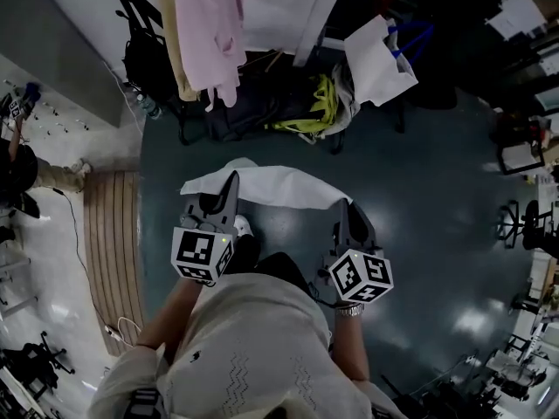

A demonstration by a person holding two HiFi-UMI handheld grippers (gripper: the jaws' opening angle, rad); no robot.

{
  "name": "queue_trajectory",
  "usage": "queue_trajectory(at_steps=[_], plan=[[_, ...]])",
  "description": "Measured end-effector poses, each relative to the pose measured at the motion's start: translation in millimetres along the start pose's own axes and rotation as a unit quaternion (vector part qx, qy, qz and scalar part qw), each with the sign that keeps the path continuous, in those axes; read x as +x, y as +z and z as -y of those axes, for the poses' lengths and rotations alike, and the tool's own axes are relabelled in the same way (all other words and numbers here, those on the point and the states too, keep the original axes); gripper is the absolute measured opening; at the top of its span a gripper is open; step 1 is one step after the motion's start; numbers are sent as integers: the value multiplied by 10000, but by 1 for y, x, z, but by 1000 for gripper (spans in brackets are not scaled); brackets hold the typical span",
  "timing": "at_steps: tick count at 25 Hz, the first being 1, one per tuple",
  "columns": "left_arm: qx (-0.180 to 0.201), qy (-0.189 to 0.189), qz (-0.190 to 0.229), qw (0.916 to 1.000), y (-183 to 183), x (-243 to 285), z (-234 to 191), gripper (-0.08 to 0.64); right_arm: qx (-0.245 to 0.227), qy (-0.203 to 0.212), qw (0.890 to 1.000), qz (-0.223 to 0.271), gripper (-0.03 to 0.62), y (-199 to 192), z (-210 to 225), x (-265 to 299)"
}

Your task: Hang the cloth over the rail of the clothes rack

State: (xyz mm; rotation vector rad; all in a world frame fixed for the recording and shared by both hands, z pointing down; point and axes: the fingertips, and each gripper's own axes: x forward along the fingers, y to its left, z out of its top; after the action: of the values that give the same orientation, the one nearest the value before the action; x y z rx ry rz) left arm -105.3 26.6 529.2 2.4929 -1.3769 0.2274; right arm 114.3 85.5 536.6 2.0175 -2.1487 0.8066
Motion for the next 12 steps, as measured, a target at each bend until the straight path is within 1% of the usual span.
queue_trajectory(at_steps=[2,6,9,12], plan=[[76,25,92,9999,14,13,-15,15,-26,-27,9999,98,25,14,-2,15],[101,125,234,9996,33,23,-37,15,-54,-87,9998,193,25,32,-3,32],[142,208,193,9995,39,36,-52,15,-37,-95,9997,209,25,42,-3,48],[132,237,145,9995,43,55,-58,15,-23,-105,9998,174,25,51,5,64]])
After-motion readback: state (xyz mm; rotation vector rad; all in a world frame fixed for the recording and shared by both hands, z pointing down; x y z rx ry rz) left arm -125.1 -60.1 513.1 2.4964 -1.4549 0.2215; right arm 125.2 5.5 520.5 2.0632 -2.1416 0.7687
